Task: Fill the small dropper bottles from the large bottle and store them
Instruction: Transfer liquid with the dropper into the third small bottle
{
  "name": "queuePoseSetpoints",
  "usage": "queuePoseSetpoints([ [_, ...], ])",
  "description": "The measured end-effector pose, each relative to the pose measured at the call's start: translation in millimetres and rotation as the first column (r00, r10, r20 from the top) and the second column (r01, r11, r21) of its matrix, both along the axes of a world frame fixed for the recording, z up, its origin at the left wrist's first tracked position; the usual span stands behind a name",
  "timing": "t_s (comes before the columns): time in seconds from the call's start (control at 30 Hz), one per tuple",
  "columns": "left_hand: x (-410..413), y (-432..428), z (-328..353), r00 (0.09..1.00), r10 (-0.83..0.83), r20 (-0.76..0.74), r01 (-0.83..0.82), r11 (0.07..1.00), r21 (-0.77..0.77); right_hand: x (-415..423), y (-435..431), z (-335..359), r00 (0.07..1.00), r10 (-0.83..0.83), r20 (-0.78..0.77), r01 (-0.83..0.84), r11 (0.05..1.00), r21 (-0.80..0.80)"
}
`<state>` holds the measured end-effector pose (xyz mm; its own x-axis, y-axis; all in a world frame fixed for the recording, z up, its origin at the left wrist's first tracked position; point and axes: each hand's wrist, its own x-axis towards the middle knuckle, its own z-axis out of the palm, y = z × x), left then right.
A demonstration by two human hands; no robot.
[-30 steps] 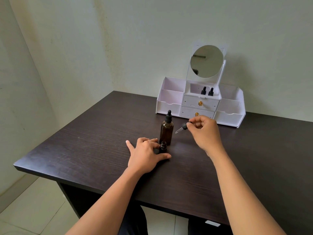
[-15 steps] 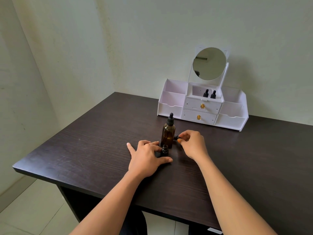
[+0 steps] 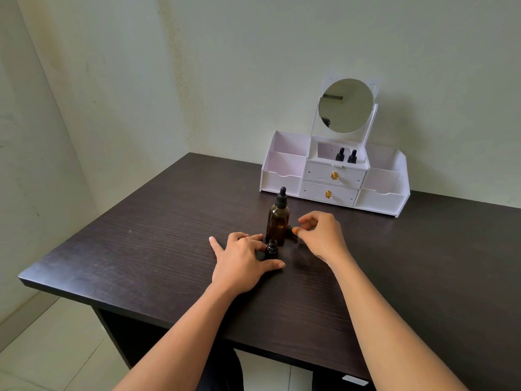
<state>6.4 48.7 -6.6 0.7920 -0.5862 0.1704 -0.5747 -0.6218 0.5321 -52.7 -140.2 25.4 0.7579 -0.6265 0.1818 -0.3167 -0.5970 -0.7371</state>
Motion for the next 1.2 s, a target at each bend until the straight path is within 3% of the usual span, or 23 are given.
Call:
queuePoseSetpoints([
  [0.17,1.3,0.9,-1.2,1.0,-0.001,-0.001,0.001,1.0,-0.014,0.2,13.9,35.6,0.947,0.069,0.315,-0.063,0.998,-0.028],
  [0.23,1.3,0.7,-1.9,1.0,-0.002,-0.007,0.001,1.0,-0.029,4.8,19.7,52.3,0.926,0.115,0.358,-0.099,0.993,-0.061],
  [0.4,1.8,0.2,-2.6,1.0,-0.004,-0.009,0.004,1.0,-0.028,19.5,23.0,65.4,0.958,0.154,0.243,-0.106,0.974,-0.2],
  [0.7,1.9,1.0,-1.8,1.0,-0.007,-0.01,0.007,1.0,-0.02,24.9,27.7,66.4,0.971,0.181,0.157,-0.126,0.943,-0.307],
  [1.2,1.1,1.8,-0.5,1.0,-0.008,-0.01,0.008,1.0,-0.007,21.6,26.5,63.2,0.96,0.174,0.218,-0.124,0.966,-0.227],
])
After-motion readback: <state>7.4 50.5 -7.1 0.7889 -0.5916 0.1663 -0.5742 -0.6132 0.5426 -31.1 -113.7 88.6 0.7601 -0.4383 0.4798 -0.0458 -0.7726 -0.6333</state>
